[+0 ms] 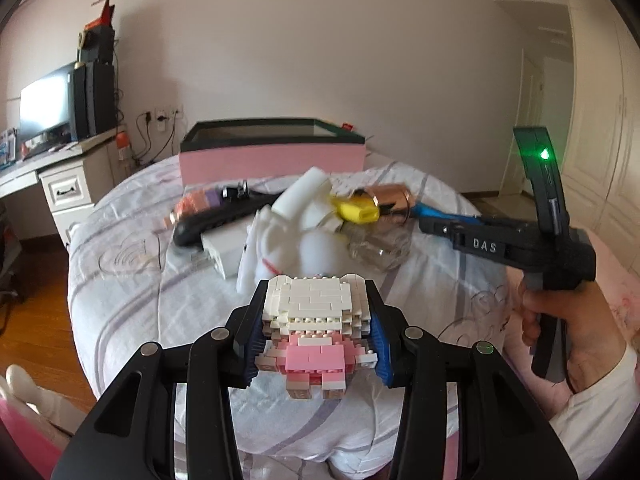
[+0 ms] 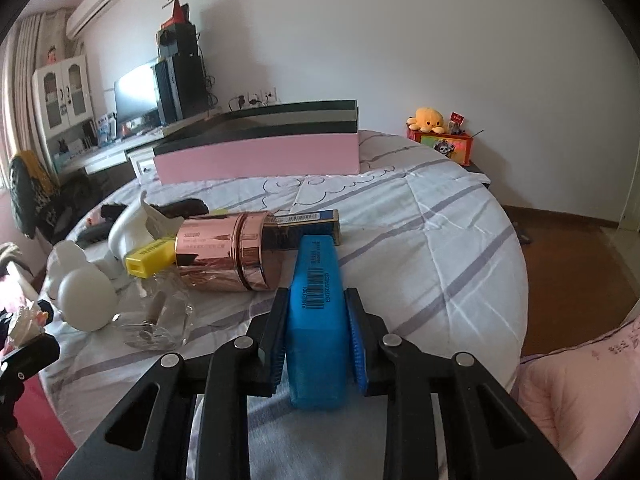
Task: Organize rigid objects
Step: 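Grasp the blue highlighter with the right tool while the left tool lifts the block figure, then carry both items into the pink box and open both tools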
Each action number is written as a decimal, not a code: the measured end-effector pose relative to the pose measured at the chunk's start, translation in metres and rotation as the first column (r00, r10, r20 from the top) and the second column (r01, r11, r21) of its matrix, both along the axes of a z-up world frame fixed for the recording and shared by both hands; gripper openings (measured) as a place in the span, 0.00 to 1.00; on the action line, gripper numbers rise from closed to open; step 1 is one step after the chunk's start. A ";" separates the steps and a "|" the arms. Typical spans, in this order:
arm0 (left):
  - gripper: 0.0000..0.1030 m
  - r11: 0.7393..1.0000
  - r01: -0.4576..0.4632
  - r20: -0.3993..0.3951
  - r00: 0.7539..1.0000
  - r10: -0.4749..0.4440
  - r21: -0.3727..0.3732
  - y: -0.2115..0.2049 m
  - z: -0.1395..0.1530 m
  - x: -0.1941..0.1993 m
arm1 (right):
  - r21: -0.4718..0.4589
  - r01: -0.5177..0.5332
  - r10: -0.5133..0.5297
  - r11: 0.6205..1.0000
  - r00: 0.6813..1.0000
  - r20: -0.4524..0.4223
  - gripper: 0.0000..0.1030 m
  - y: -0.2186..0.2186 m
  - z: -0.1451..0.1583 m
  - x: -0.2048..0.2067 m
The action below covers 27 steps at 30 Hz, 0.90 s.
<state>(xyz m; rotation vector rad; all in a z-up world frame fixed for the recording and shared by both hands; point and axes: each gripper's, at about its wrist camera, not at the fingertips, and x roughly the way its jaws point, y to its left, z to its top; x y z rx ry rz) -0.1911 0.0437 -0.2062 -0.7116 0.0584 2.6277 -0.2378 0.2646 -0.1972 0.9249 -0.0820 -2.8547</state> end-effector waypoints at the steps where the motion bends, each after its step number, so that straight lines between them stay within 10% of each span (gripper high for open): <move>1: 0.43 1.000 -0.001 -0.004 1.000 0.001 -0.016 0.001 0.003 -0.001 | -0.007 -0.001 0.001 1.000 1.000 -0.002 0.26 0.001 0.002 0.001; 13: 0.43 0.999 -0.018 -0.036 0.999 0.016 -0.050 0.004 0.055 -0.054 | -0.063 -0.063 0.059 0.996 0.996 -0.068 0.26 0.006 0.056 -0.007; 27: 0.43 0.996 -0.025 0.018 0.999 0.027 -0.086 0.007 0.102 -0.219 | 0.022 -0.215 0.216 0.976 0.975 -0.044 0.26 -0.035 0.103 -0.127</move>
